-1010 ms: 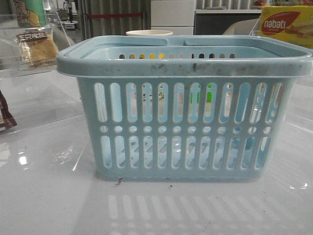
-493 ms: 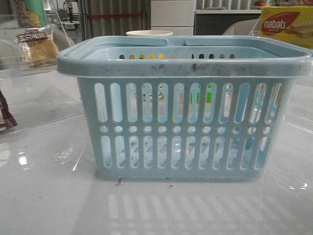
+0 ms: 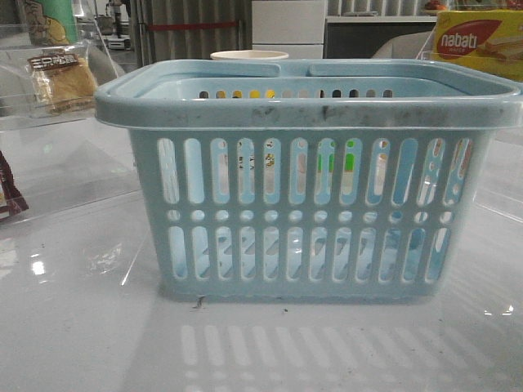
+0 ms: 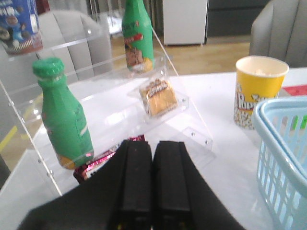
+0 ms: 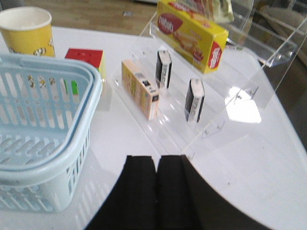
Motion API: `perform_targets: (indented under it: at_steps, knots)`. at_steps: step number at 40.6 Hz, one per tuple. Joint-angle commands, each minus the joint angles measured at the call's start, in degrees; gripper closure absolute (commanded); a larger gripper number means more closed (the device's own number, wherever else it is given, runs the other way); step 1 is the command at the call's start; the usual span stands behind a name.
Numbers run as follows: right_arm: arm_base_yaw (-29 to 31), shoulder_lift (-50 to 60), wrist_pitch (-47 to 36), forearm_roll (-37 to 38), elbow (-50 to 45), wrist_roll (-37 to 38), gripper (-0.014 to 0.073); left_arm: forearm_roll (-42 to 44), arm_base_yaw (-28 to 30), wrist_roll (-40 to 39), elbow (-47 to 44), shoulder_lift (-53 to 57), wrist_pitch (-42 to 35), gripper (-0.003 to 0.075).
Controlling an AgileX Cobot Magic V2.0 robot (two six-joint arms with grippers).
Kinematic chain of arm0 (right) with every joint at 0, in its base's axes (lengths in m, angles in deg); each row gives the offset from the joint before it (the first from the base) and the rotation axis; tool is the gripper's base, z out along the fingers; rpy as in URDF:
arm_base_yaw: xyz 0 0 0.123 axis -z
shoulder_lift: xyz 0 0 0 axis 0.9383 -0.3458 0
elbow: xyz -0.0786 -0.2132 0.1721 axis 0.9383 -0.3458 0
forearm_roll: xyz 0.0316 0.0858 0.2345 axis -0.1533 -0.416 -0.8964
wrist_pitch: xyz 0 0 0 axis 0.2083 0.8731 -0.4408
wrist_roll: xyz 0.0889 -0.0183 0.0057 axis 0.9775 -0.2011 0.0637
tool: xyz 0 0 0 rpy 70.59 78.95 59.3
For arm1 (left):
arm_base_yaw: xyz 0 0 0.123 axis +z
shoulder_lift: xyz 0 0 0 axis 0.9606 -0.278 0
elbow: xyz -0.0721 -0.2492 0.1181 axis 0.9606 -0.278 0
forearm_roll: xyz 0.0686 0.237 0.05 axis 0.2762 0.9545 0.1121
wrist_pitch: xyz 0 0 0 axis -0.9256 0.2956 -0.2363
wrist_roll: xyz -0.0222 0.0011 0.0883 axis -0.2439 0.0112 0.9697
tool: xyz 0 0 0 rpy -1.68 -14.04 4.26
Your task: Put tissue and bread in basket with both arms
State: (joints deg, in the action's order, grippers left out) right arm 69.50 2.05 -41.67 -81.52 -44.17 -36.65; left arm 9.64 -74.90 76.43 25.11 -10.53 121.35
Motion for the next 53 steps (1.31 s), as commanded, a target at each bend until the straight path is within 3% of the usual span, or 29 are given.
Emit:
perform_targets:
  at_steps: [1, 16, 21, 26, 28, 32, 34, 45, 53]
  knots:
    - [0.0, -2.6, -1.4, 0.1, 1.8, -0.4, 0.0540, -0.5, 0.1, -0.4, 1.9, -3.0, -1.4, 0.0629]
    - [0.0, -9.1, 3.0, 0.1, 0.0, -0.4, 0.0540, -0.5, 0.1, -0.4, 0.8, -8.5, 0.1, 0.0629]
    - [0.0, -10.4, 3.0, 0.1, -0.8, -0.4, 0.0469, -0.5, 0.1, -0.4, 0.8, -9.8, 0.2, 0.0608]
    - [0.0, -11.4, 2.0, 0.2, -1.3, -0.4, 0.0260, -0.5, 0.1, -0.4, 0.8, -11.0, 0.2, 0.0467]
    - [0.0, -11.6, 1.5, 0.2, -1.3, -0.4, 0.0162, -0.5, 0.1, -0.4, 0.8, -11.5, 0.2, 0.0358]
    - [0.0, -12.0, 0.6, 0.8, -1.3, -0.4, 0.0064, -0.5, 0.1, -0.4, 0.8, -11.9, 0.2, 0.0190]
    - [0.0, -12.7, 0.1, 1.3, -1.3, -0.4, 0.0053, -0.5, 0.1, -0.4, 0.8, -12.2, 0.1, 0.0158]
    - [1.0, -18.8, -5.0, 2.2, -0.7, 0.6, 0.0053, -0.5, 0.1, -0.4, 0.8, -12.3, 0.1, 0.0160]
    - [7.9, -28.6, -6.5, 1.9, 6.5, 1.8, 0.0053, -0.5, 0.1, -0.4, 0.8, -12.3, 0.2, 0.0160]
